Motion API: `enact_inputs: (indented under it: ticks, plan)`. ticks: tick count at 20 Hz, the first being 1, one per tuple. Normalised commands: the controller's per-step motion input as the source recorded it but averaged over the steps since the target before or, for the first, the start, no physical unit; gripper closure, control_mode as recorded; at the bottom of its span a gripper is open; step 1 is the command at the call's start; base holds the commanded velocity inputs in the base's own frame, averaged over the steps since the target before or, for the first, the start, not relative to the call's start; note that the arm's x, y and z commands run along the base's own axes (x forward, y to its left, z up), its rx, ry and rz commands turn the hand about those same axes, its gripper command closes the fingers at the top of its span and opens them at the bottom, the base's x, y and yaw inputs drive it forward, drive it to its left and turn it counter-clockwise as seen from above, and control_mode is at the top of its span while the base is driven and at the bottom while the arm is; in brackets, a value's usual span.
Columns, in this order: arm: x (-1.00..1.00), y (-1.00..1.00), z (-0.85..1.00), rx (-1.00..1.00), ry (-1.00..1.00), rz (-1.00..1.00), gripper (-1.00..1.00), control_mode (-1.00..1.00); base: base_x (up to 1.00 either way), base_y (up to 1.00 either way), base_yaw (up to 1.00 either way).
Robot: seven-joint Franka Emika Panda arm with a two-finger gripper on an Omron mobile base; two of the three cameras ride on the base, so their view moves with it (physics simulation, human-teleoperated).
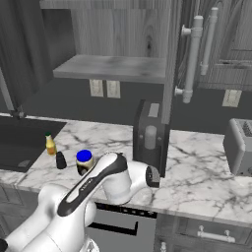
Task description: There are various items on the counter. Only move the condiments/shakers into the cabinet.
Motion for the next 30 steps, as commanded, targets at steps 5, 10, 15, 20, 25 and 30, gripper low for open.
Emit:
enact_inputs:
  ticks: [5,10,15,20,25,30]
  plan:
    - [0.34,0.08,0.0,0.0,0.0,0.01,-1.0,-1.0,0.0,0.0,0.0]
    - [0.34,0.09,-0.02,0.0,0.0,0.01,-1.0,-1.0,0.0,0.0,0.0]
    - [0.21,0.1,-0.1,0.0,0.01,0.02,-1.0,-1.0,0.0,0.0,0.0]
    - [0.03,0.05,-0.16,0.0,0.03,0.05,-1.0,-1.0,0.0,0.0,0.0]
    - [0.02,0.11,-0.14,0.0,0.01,0.08,-1.0,-1.0,0.0,0.0,0.0]
    - [0.08,0.17,0.0,0.0,0.0,0.05,-1.0,-1.0,0.0,0.0,0.0]
